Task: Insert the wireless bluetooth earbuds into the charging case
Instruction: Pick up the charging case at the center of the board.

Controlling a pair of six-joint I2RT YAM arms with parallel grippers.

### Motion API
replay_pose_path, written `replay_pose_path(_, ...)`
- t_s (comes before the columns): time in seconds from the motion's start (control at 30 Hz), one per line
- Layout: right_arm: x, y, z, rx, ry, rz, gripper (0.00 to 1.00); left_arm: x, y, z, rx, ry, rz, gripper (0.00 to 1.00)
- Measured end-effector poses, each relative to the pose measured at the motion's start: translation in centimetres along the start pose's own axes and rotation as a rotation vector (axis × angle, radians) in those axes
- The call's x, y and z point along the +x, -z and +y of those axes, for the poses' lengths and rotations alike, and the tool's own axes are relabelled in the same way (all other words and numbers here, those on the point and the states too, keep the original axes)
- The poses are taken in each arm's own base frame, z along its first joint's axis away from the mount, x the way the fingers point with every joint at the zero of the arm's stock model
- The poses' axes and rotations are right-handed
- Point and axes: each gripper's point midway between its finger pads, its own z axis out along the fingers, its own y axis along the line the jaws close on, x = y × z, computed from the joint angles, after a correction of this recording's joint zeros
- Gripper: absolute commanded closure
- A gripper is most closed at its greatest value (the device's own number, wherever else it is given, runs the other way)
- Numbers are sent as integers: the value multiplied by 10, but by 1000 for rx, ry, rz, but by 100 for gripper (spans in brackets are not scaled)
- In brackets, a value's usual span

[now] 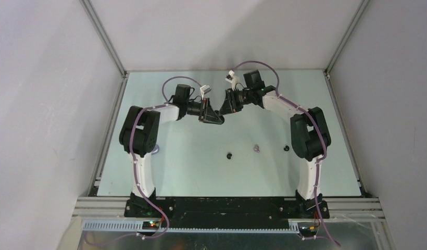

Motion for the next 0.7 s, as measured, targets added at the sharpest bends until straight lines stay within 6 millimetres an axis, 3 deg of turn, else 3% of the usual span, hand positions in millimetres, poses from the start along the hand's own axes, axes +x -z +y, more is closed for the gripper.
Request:
replay_pose_path(0.13, 0, 1, 0, -4, -3, 0, 58, 0, 0, -1, 3, -5, 0, 97)
replay_pose_path(0.3, -1, 5, -2, -2, -11, -4, 46, 0, -1, -6, 33, -30, 10, 100)
replay_pose_path(0.7, -10, 32, 7, -6, 11, -30, 42, 12, -5, -32, 108, -98, 68, 100)
